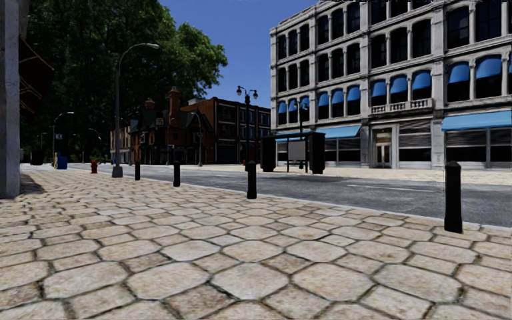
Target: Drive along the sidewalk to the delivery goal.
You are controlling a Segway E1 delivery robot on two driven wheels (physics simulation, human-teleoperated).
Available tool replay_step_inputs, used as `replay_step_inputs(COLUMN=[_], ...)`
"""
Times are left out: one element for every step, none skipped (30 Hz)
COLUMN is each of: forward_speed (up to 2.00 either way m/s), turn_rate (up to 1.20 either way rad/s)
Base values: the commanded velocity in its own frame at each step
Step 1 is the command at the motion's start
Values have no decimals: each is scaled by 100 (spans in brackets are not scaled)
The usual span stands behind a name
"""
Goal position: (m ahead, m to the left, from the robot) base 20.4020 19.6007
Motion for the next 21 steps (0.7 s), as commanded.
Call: replay_step_inputs(forward_speed=[200,200,200,200,200,200,200,200,200,200,200,200,200,200,200,200,200,200,200,200,200], turn_rate=[120,120,120,120,120,120,120,117,108,59,8,8,1,0,0,0,0,0,0,0,0])
